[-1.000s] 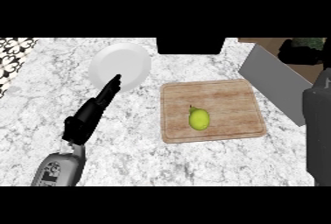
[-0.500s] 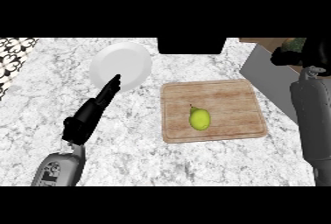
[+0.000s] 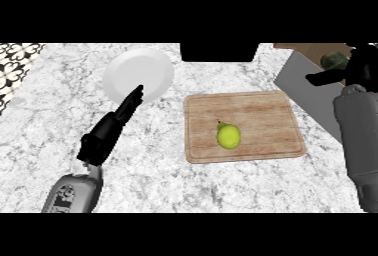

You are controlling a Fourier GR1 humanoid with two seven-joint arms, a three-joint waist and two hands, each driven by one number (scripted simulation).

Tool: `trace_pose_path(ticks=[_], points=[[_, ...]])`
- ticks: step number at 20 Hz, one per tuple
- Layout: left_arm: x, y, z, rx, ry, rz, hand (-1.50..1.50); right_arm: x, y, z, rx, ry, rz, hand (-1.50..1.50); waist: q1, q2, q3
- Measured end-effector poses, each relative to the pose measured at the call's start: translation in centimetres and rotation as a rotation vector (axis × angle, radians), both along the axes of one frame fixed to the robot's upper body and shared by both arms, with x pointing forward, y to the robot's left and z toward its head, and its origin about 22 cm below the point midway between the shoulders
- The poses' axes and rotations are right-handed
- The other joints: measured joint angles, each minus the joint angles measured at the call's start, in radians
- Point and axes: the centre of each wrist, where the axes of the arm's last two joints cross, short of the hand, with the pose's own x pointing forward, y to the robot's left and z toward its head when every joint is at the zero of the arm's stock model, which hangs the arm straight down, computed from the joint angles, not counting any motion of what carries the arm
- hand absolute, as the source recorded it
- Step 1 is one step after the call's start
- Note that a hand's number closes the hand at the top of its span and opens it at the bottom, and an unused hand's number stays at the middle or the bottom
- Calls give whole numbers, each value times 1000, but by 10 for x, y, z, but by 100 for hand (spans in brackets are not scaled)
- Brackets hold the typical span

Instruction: Pick the squash from the cutting board and place it in the cardboard box

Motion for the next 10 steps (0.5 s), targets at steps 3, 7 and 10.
trace_pose_path(ticks=[3,7,10], points=[[-5,3,-3,1,-1,0,0,-1,-9,1,67,-119,4,-150,1,0,0],[-7,9,-5,3,4,15,0,-12,-22,-2,159,-328,-28,-150,-10,-4,1],[-5,9,-3,3,4,19,0,-21,-34,5,240,-466,-48,-150,-17,-6,1]])
